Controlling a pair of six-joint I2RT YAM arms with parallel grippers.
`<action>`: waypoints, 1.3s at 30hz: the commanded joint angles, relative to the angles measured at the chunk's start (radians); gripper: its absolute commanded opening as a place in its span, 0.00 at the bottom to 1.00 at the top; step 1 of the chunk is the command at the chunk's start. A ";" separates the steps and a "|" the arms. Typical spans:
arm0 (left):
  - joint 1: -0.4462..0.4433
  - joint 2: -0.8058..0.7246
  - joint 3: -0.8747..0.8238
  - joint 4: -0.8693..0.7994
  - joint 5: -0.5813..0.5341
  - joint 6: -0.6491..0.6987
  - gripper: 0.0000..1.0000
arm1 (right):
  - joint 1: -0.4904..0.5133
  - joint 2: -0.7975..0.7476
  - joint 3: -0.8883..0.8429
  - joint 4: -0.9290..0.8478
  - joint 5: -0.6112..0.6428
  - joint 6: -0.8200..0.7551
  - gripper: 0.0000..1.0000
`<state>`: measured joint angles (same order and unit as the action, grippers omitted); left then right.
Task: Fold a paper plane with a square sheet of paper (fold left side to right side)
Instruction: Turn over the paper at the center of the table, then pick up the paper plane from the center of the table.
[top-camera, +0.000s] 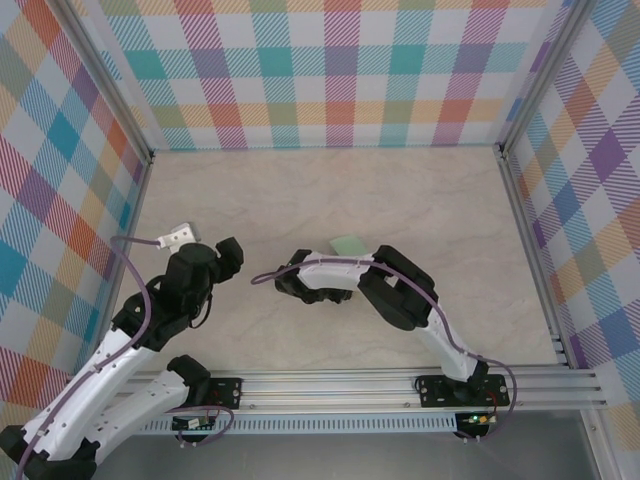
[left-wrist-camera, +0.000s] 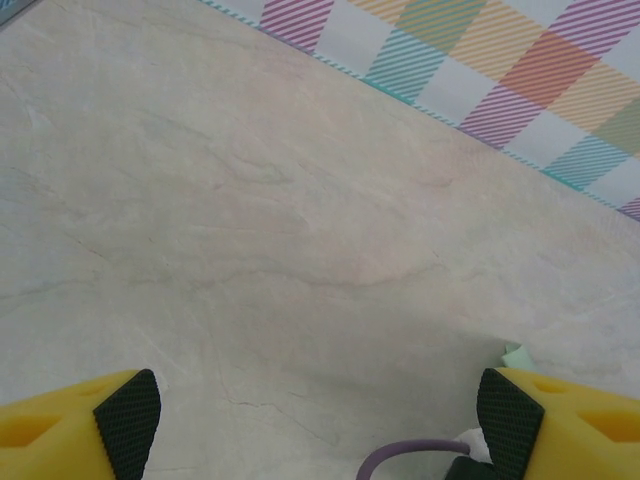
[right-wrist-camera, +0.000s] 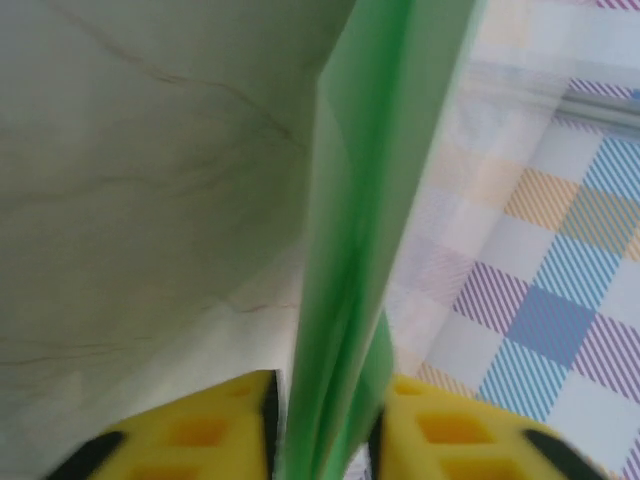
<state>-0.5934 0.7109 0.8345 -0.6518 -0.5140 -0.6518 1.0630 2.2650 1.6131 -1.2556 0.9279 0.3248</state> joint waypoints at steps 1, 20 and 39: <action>-0.002 0.052 -0.018 0.041 0.032 -0.032 0.85 | 0.006 -0.108 -0.064 0.103 -0.187 -0.058 0.49; -0.045 0.769 0.009 0.687 0.670 -0.204 0.83 | -0.458 -1.079 -0.736 0.662 -0.959 0.052 1.00; -0.081 1.264 0.217 0.995 0.837 -0.324 0.61 | -0.771 -1.311 -0.948 0.790 -1.363 0.102 1.00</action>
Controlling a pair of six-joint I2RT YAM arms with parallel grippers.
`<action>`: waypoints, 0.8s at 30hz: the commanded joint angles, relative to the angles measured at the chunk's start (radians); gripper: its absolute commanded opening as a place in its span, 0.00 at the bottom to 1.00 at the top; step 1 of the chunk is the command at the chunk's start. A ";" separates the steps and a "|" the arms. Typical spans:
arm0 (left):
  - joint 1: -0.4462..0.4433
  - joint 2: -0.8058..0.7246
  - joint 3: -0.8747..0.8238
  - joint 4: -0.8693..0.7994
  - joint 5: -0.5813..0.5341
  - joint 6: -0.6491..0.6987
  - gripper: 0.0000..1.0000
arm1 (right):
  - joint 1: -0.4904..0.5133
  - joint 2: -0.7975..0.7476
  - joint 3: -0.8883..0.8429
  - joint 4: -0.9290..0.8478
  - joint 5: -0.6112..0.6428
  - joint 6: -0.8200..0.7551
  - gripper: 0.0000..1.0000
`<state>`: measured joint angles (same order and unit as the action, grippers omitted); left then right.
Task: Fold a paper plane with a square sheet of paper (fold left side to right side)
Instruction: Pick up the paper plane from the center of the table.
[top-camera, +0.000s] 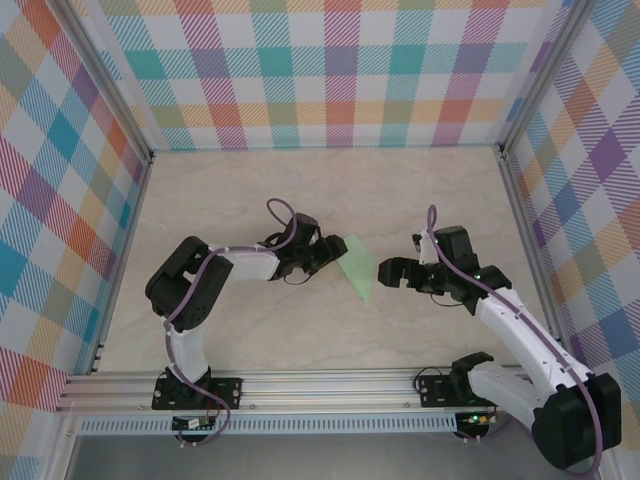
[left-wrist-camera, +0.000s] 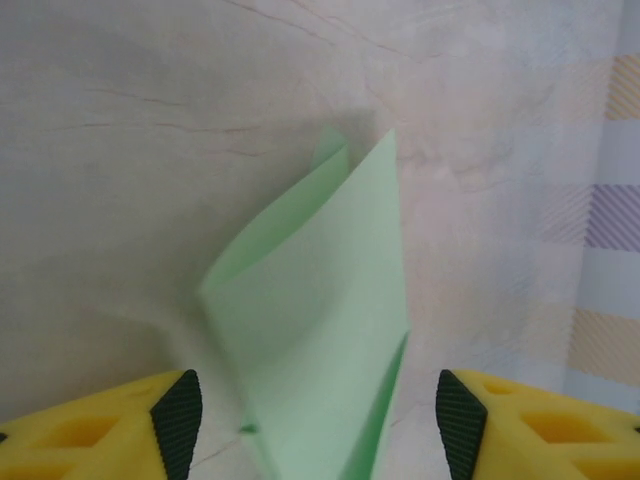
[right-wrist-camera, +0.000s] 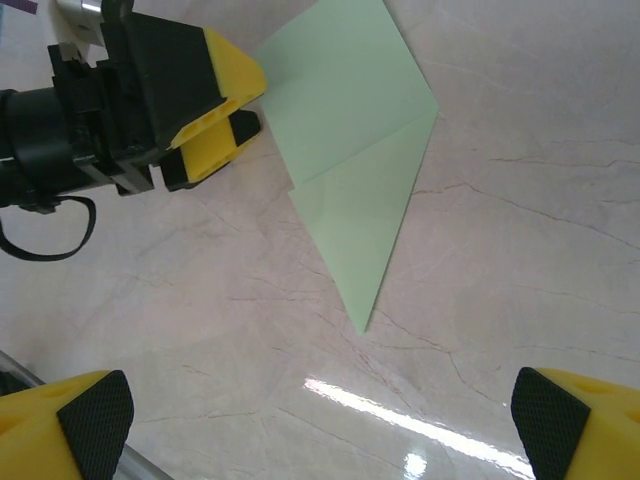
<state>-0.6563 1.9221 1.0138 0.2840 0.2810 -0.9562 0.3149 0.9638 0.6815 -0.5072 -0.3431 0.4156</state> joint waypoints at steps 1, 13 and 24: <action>-0.021 0.069 0.049 0.061 0.046 -0.022 0.58 | -0.036 -0.011 -0.023 0.050 -0.111 0.014 1.00; -0.001 -0.040 -0.017 -0.003 0.009 0.140 0.16 | -0.208 0.046 -0.155 0.391 -0.442 0.055 1.00; 0.050 -0.349 -0.245 0.069 0.171 0.381 0.01 | -0.168 0.343 -0.076 0.586 -0.644 -0.112 0.99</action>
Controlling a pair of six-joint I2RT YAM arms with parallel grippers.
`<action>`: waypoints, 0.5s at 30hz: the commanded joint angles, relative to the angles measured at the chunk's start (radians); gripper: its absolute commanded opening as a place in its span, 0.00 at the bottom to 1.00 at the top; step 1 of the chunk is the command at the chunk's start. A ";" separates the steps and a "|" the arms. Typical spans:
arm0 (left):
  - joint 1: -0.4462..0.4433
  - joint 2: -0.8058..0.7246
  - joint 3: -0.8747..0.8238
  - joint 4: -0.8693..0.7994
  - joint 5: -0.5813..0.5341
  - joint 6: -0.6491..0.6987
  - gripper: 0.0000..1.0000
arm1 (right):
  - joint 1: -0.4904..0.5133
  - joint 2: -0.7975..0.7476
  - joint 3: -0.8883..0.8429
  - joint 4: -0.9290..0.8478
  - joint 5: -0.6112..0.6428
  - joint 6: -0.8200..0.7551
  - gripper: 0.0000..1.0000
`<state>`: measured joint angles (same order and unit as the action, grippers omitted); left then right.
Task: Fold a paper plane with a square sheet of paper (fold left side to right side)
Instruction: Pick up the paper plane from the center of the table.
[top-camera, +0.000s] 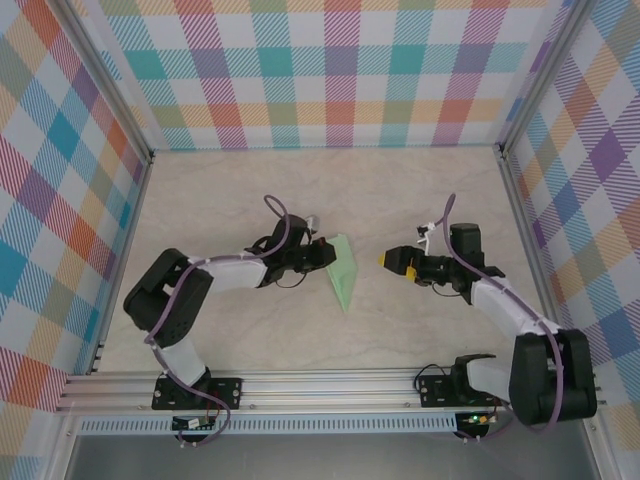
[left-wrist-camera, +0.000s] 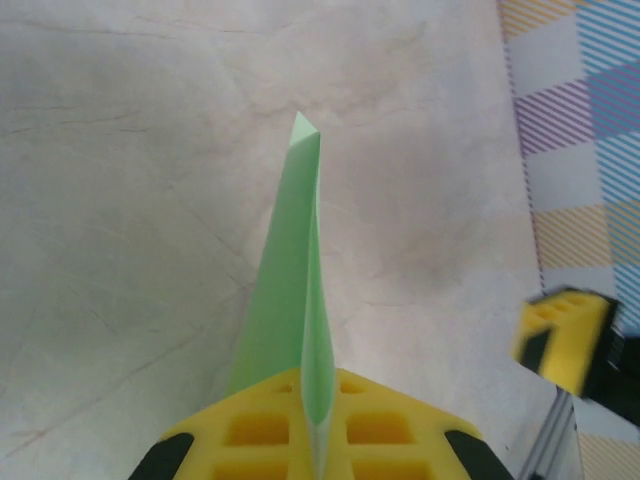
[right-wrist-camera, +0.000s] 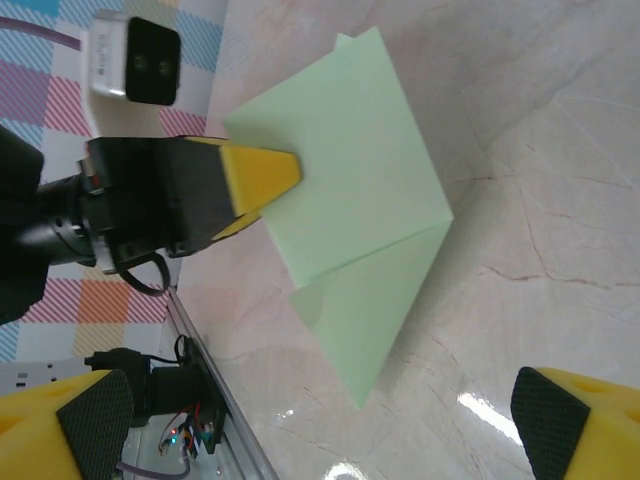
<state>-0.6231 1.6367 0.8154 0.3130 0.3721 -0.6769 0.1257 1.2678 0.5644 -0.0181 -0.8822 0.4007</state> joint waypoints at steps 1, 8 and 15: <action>0.020 -0.087 -0.062 0.044 0.105 0.117 0.01 | 0.035 0.068 0.057 0.109 -0.128 -0.114 0.98; 0.020 -0.194 -0.091 0.026 0.259 0.191 0.00 | 0.091 0.249 0.144 0.215 -0.252 -0.142 0.89; 0.020 -0.235 -0.094 0.013 0.306 0.215 0.00 | 0.130 0.347 0.167 0.309 -0.339 -0.101 0.80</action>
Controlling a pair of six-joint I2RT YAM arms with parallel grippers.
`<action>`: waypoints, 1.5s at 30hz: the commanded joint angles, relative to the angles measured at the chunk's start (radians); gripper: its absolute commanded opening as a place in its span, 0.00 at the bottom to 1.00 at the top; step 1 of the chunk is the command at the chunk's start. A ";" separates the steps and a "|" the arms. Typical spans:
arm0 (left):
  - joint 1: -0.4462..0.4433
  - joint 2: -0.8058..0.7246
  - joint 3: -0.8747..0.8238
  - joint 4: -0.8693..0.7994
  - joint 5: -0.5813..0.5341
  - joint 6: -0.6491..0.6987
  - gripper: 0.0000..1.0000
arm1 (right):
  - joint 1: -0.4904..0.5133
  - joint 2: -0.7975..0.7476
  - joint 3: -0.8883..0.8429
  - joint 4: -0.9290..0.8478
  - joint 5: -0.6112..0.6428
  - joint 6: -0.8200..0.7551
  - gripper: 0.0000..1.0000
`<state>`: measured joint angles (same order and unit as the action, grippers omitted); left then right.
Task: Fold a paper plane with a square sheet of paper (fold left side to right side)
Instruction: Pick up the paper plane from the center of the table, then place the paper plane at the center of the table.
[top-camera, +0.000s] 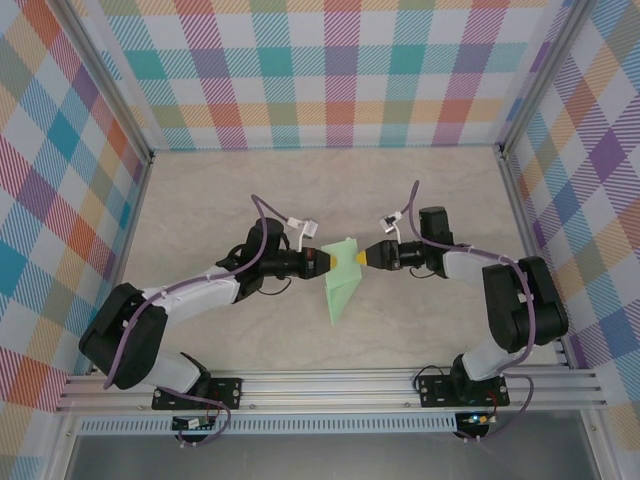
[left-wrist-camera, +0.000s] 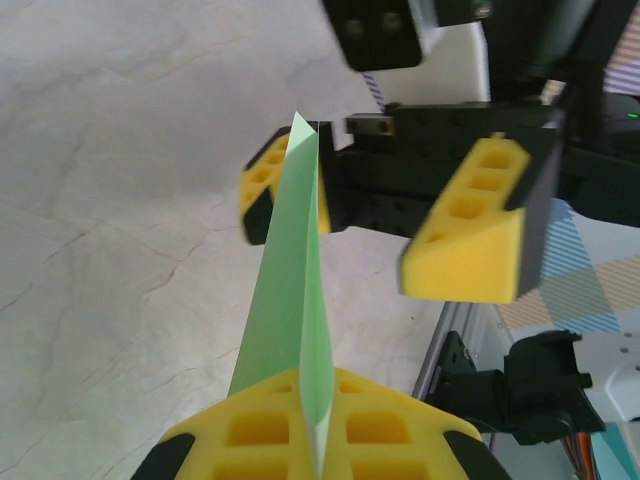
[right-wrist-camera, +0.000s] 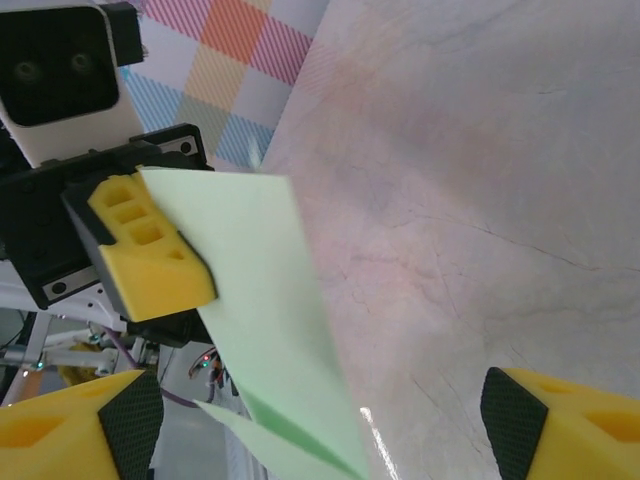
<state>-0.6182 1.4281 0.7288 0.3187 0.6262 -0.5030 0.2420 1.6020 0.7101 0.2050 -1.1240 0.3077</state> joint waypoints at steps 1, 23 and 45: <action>0.015 -0.028 -0.007 0.003 0.052 0.042 0.00 | 0.017 0.011 0.022 0.088 -0.102 -0.008 0.78; 0.015 0.105 0.081 -0.121 -0.087 0.059 0.40 | 0.034 0.092 0.099 -0.193 -0.082 -0.127 0.08; -0.566 0.113 0.248 -0.684 -1.005 0.068 0.75 | 0.046 0.211 0.207 -0.388 0.320 0.254 0.12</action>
<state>-1.1240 1.4536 0.9230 -0.2695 -0.2523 -0.4107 0.2829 1.7908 0.8925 -0.1230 -0.8326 0.5190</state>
